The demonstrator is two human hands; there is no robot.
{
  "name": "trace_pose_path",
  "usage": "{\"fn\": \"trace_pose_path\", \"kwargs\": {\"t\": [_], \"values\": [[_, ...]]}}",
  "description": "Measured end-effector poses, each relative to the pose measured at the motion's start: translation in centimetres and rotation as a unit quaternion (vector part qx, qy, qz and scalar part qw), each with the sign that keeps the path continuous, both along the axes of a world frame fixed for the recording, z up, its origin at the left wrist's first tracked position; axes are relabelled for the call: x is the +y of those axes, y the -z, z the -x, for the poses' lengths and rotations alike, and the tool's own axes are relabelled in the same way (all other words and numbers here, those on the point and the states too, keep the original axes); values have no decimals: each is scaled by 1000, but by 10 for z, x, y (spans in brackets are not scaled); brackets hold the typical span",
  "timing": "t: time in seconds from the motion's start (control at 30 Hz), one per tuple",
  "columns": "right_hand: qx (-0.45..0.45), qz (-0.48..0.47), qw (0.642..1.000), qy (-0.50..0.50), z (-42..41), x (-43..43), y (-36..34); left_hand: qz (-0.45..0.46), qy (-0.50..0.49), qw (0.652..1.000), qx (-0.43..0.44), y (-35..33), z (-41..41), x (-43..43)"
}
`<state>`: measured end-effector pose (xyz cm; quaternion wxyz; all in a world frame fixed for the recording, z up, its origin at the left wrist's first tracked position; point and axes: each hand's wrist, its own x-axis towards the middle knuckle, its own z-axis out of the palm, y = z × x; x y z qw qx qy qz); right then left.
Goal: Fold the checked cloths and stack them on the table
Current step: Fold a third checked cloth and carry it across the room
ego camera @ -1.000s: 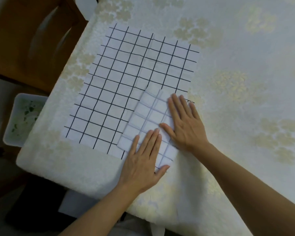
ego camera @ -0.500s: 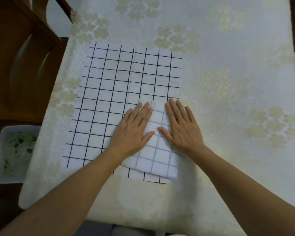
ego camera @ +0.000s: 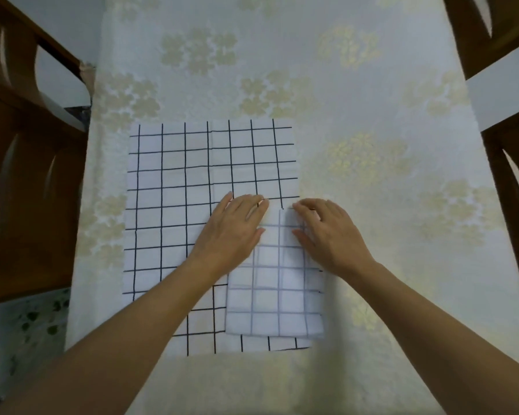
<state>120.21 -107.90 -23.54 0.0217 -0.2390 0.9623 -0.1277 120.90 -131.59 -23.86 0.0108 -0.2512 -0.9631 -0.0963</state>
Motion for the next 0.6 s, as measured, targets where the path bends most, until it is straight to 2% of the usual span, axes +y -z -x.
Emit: {"fn": "trace_pose_path", "kwargs": {"t": [0.27,0.5,0.6], "values": [[-31,-41,999,9,28,-14,0,12,17,1000,-15,-3,29,7],[-126,-72,989,-27,54,-19,-9,-1,30,998,-54,-8,37,14],[-113,-40,991,-52,55,-19,-11,-17,51,996,-72,-12,45,16]]}}
